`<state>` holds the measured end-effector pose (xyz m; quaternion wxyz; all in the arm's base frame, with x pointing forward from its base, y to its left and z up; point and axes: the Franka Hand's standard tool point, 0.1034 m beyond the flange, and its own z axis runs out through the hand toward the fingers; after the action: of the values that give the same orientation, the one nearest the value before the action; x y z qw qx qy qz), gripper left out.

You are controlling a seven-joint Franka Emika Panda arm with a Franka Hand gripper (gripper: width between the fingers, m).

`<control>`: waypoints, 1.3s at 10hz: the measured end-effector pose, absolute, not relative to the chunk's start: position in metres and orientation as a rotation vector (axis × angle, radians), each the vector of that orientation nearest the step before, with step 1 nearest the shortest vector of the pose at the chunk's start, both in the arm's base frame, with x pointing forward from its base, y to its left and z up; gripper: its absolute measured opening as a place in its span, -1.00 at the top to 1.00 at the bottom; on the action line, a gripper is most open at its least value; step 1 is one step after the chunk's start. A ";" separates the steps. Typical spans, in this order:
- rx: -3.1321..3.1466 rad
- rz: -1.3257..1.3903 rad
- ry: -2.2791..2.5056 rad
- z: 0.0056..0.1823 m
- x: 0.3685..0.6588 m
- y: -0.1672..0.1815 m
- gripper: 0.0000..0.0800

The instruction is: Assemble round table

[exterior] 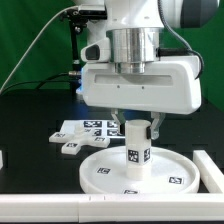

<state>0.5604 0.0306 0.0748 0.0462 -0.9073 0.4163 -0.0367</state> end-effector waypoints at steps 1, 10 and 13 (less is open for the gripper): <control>-2.682 -0.087 1.437 0.075 0.560 0.031 -0.01; -1.810 0.049 2.362 0.074 0.560 0.040 -0.02; -1.311 0.068 2.638 0.074 0.564 0.039 -0.02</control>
Offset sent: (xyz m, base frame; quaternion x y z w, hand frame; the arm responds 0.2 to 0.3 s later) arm 0.0089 0.0137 0.0040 0.0289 -0.0349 0.3421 0.9386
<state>0.5638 0.0392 0.0741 0.0974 -0.4427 0.8911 0.0228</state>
